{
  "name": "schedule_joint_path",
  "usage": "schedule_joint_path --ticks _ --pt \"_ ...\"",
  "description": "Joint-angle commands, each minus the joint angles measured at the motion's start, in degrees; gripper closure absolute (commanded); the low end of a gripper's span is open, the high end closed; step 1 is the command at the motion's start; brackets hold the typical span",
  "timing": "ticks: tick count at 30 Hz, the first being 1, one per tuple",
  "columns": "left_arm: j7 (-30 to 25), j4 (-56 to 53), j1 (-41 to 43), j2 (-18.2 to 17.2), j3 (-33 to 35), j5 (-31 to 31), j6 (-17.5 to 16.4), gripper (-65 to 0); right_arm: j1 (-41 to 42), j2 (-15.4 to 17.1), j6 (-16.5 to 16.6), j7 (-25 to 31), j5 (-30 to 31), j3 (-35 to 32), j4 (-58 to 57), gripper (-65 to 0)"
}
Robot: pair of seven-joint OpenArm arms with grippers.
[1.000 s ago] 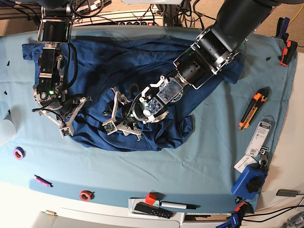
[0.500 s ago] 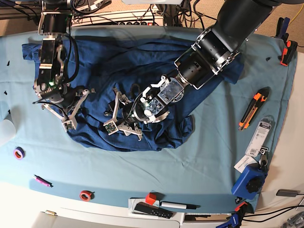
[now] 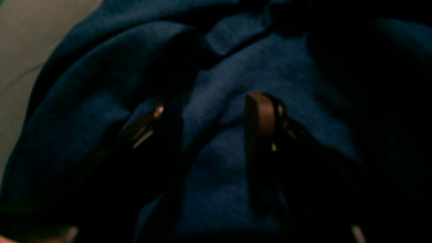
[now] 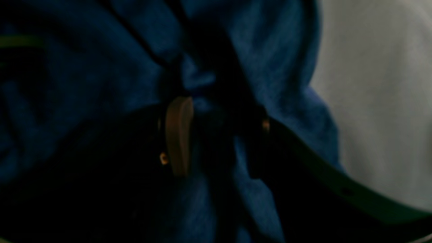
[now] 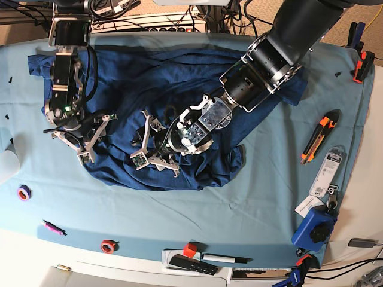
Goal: Layout the t-shirt on the table in an organized manner, then fold the t-shirt properly
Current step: 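Grasp the shirt fabric with the right gripper near the collar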
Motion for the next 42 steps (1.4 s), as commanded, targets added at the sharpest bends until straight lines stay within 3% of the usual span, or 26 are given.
schedule_joint_path --ticks 1,7,12,31,42 --pt "-1.5 0.9 -1.7 0.8 -0.2 -0.3 0.2 -29.4 1.6 0.7 -0.2 0.9 0.1 0.3 -0.3 -24.5" --pt "-1.4 0.9 -1.7 0.8 -0.2 -0.3 0.2 -29.4 1.9 0.7 -0.2 0.8 0.2 0.3 -1.8 -23.7" --pt "-1.4 0.9 -1.7 0.8 -0.2 -0.3 0.2 -29.4 1.9 0.7 -0.2 -0.1 0.1 0.3 -1.7 0.0" --pt "-1.4 0.9 -1.6 0.8 -0.2 -0.3 0.2 -29.4 -2.8 0.7 -0.3 -7.7 0.2 0.3 11.8 0.0" --pt "-1.4 0.9 -1.6 0.8 -0.2 -0.3 0.2 -29.4 -6.2 0.7 -0.1 -10.1 7.5 0.3 11.8 0.0"
